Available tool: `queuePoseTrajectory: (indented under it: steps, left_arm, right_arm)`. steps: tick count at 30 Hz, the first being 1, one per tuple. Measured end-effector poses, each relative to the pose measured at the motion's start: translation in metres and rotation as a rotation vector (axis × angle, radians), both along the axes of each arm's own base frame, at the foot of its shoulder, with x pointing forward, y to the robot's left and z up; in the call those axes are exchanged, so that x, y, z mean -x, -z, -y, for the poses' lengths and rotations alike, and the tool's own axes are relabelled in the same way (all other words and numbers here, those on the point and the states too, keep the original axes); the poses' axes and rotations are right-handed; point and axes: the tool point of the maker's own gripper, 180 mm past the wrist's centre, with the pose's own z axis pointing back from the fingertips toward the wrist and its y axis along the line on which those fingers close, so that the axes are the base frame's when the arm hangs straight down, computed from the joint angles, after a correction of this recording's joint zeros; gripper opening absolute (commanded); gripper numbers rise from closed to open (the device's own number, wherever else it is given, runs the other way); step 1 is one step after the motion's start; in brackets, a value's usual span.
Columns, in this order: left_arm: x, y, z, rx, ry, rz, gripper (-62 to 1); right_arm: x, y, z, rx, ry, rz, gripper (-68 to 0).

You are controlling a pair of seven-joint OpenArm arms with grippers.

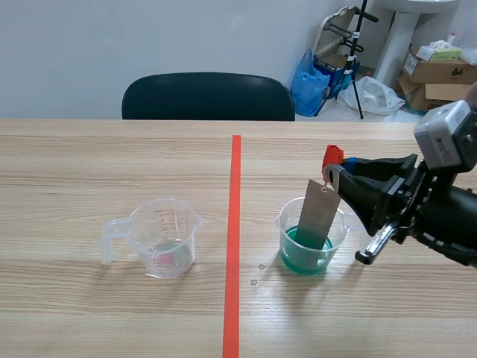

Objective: Do the redox reaction experiment

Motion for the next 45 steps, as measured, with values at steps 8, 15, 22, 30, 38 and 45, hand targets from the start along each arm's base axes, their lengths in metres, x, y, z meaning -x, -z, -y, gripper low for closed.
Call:
queuePoseTrajectory:
  steps: [8,15,22,30,38,45]
  left_arm:
    - [0.0000,0.0000,0.0000,0.000,0.000,0.000,1.4]
    - [0.0000,0.0000,0.0000,0.000,0.000,0.000,1.4]
    - [0.0000,0.0000,0.0000,0.000,0.000,0.000,1.4]
    - [0.0000,0.0000,0.0000,0.000,0.000,0.000,1.4]
    - [0.0000,-0.0001,0.0000,0.000,0.000,0.000,1.4]
    - [0.0000,-0.0001,0.0000,0.000,0.000,0.000,1.4]
  right_arm:
    - [0.0000,0.0000,0.0000,0.000,0.000,0.000,-65.5]
    - [0.0000,0.0000,0.0000,0.000,0.000,0.000,-65.5]
    - [0.0000,0.0000,0.0000,0.000,0.000,0.000,-65.5]
    - [0.0000,0.0000,0.0000,0.000,0.000,0.000,-65.5]
    - [-0.0008,-0.0014,0.0008,-0.003,0.006,0.008,-65.5]
    - [-0.0004,-0.0072,0.0006,-0.027,0.004,0.030,-65.5]
